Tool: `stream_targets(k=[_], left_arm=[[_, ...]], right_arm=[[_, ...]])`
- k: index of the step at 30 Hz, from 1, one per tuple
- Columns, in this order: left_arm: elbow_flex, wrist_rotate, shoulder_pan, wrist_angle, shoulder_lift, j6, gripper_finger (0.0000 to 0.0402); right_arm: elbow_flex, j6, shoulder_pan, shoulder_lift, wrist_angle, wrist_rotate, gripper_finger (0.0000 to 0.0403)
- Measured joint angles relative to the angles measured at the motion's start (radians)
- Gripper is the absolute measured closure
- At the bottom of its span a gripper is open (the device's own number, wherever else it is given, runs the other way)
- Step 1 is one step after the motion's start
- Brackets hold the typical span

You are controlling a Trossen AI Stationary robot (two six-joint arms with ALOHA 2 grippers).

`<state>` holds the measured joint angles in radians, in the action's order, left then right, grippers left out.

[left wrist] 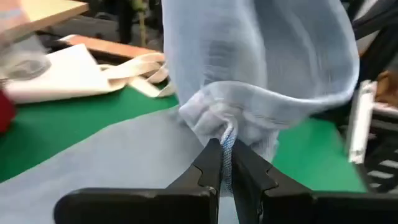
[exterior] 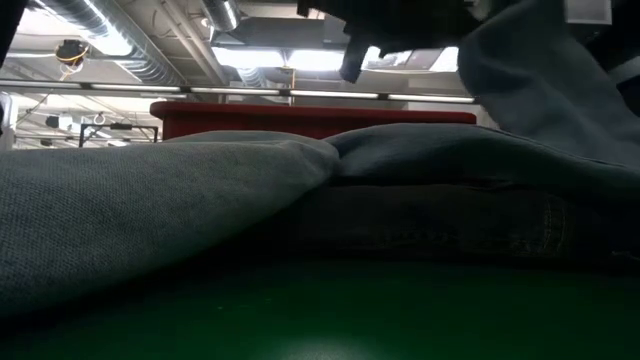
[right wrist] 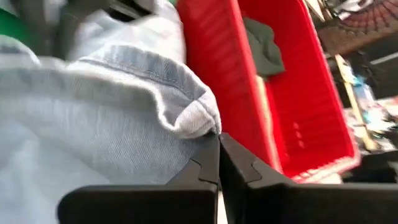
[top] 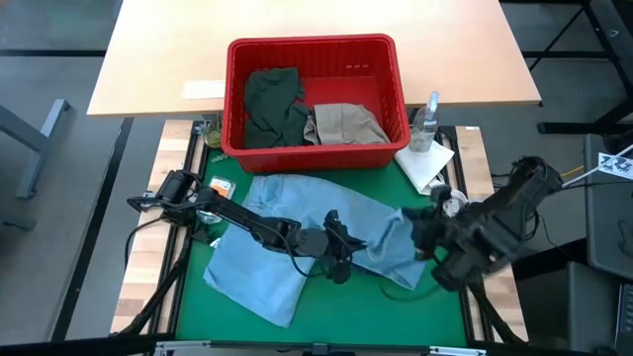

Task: Fold laundry
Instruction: Fold the light blue jeans

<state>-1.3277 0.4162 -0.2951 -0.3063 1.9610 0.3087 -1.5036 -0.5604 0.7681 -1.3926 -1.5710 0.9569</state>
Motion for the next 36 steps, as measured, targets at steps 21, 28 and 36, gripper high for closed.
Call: stream_targets(k=[21,28,36], left_arm=[[0.000,0.195,-0.074,0.214,-0.077,0.042,0.0385],[0.001,0.194,-0.041,0.375,-0.077,0.194,0.0385],[0.000,0.199,-0.021,0.500,-0.076,0.261,0.0365]], right_arm=[[0.075,0.572,-0.431,0.001,0.220,-0.157,0.0402],[0.146,0.648,-0.553,0.001,0.241,-0.148,0.0402],[0.162,0.724,-0.626,0.001,0.242,-0.165,0.0402]])
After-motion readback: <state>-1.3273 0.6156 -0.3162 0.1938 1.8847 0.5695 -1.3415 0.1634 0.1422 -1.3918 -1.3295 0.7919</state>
